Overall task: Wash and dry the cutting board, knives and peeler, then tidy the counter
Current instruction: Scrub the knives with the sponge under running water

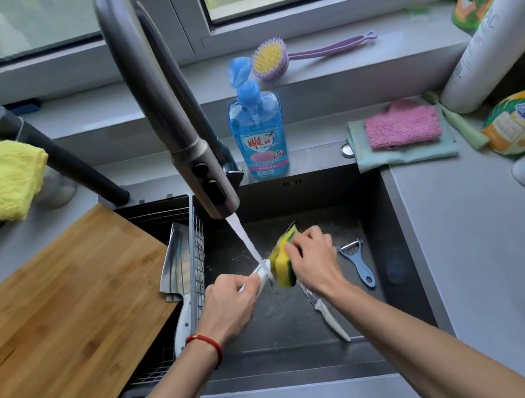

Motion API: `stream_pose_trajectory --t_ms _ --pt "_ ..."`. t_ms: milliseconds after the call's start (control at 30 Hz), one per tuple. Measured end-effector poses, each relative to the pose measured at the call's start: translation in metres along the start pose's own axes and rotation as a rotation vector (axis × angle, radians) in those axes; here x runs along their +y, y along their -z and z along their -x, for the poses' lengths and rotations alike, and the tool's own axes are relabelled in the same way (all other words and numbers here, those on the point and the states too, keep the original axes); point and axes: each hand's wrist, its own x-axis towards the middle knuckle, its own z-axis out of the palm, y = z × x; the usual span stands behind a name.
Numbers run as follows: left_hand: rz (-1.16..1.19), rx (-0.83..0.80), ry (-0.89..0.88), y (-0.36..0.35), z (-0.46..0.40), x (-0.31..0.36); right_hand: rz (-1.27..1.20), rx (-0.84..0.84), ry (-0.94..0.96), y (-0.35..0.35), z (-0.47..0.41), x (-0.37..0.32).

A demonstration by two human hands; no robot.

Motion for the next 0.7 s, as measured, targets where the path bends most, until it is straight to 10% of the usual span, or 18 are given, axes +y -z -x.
stream_pose_trajectory --t_ms 333,600,700 --pt "-0.203 0.006 -0.042 -0.003 0.006 -0.004 0.171 0.023 -0.253 0.045 -0.042 0.042" --pt "-0.509 -0.002 -0.276 -0.025 0.012 -0.006 0.103 -0.11 0.347 0.014 0.004 0.016" --pt "-0.483 0.019 -0.315 -0.024 0.018 -0.011 0.066 -0.045 0.046 0.014 -0.006 0.025"
